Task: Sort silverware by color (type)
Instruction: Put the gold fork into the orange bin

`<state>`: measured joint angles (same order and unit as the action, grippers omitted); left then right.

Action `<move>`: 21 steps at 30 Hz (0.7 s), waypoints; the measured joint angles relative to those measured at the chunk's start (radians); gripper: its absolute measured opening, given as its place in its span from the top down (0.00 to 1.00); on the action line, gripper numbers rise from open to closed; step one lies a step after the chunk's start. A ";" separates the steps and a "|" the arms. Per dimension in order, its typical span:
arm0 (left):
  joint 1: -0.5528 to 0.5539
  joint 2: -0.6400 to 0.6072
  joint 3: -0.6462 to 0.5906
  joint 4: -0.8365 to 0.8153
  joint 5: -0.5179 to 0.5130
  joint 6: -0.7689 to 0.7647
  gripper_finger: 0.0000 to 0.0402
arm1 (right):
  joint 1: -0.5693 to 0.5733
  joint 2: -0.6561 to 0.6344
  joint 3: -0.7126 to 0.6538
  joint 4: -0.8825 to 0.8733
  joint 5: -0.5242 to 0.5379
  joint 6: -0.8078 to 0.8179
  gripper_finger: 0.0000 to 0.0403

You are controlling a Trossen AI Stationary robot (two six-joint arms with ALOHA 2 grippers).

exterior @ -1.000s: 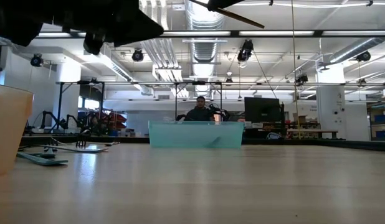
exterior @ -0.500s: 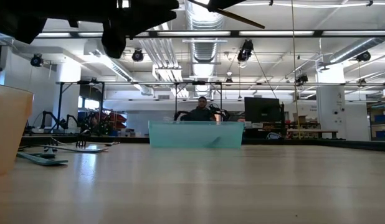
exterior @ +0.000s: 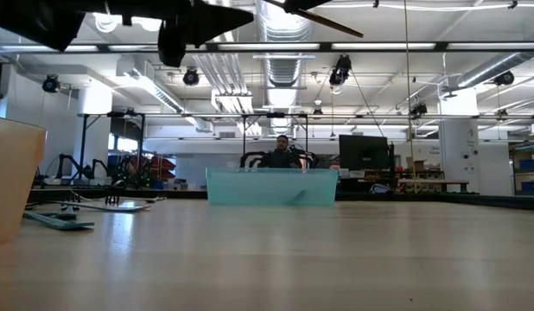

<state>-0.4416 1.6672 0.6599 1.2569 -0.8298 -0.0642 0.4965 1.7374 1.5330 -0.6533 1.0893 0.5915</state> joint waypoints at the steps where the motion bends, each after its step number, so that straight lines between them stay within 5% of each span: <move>1: 0.003 0.000 0.012 0.000 0.000 0.022 0.53 | 0.000 0.000 0.000 0.001 0.000 0.000 0.92; 11: 0.035 0.000 0.040 0.009 0.002 0.044 0.54 | 0.000 0.000 0.000 0.007 0.003 -0.008 0.92; 21: 0.051 0.000 0.058 0.030 0.054 0.040 0.69 | 0.000 0.000 0.000 0.008 0.003 -0.016 0.92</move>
<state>-0.3905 1.6669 0.7180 1.2865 -0.7757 -0.0242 0.4965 1.7374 1.5330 -0.6449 1.0927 0.5758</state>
